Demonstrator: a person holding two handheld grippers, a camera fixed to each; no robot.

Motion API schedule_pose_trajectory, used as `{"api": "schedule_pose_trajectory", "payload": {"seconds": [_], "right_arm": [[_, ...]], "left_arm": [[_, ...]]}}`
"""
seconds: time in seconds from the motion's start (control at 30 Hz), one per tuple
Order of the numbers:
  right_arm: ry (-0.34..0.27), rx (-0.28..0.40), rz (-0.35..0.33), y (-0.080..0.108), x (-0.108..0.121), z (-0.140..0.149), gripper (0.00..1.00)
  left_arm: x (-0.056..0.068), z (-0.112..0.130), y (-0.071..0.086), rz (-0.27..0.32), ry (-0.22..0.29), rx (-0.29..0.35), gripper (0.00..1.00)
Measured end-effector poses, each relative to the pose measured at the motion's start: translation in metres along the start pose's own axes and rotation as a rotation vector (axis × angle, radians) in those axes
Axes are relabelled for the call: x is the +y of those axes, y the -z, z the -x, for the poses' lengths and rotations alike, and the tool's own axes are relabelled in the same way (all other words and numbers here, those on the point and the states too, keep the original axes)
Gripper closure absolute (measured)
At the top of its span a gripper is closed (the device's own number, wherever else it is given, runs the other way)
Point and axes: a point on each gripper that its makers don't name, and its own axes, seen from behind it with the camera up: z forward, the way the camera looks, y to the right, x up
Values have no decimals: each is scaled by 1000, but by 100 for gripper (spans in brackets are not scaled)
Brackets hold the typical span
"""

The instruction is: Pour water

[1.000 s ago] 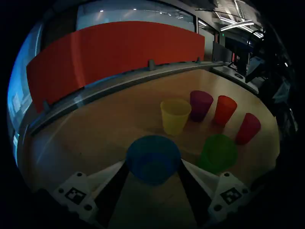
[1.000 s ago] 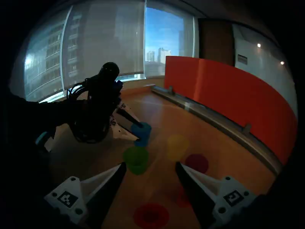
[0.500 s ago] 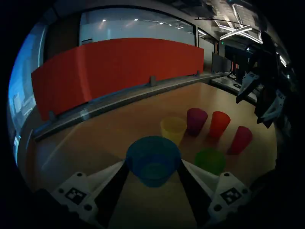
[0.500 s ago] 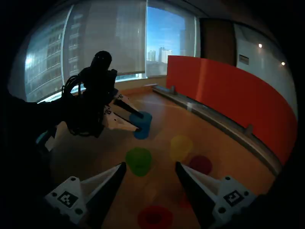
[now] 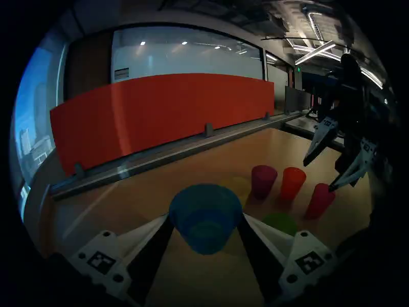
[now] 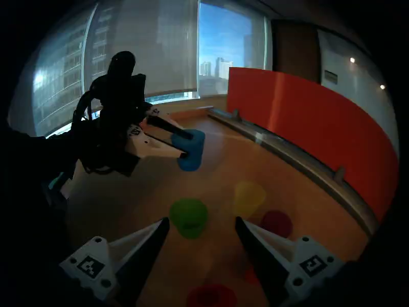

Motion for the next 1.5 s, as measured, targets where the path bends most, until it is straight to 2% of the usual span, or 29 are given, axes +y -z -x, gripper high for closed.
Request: {"api": "schedule_pose_trajectory", "payload": {"seconds": [0.37, 0.77, 1.17, 1.5], "right_arm": [[-28, -45, 3, -17, 0, 3, 1], [-29, -89, 1, -39, -13, 11, 1], [-34, -119, -7, -60, -29, 18, 1], [-47, -145, 5, -72, -29, 24, 0]], "left_arm": [[-13, -18, 14, -20, 8, 78, 15], [-14, -39, 31, -23, -2, 153, 15], [-20, -52, 44, -29, 4, 201, 15], [-21, -60, 48, -28, 0, 214, 15]]}}
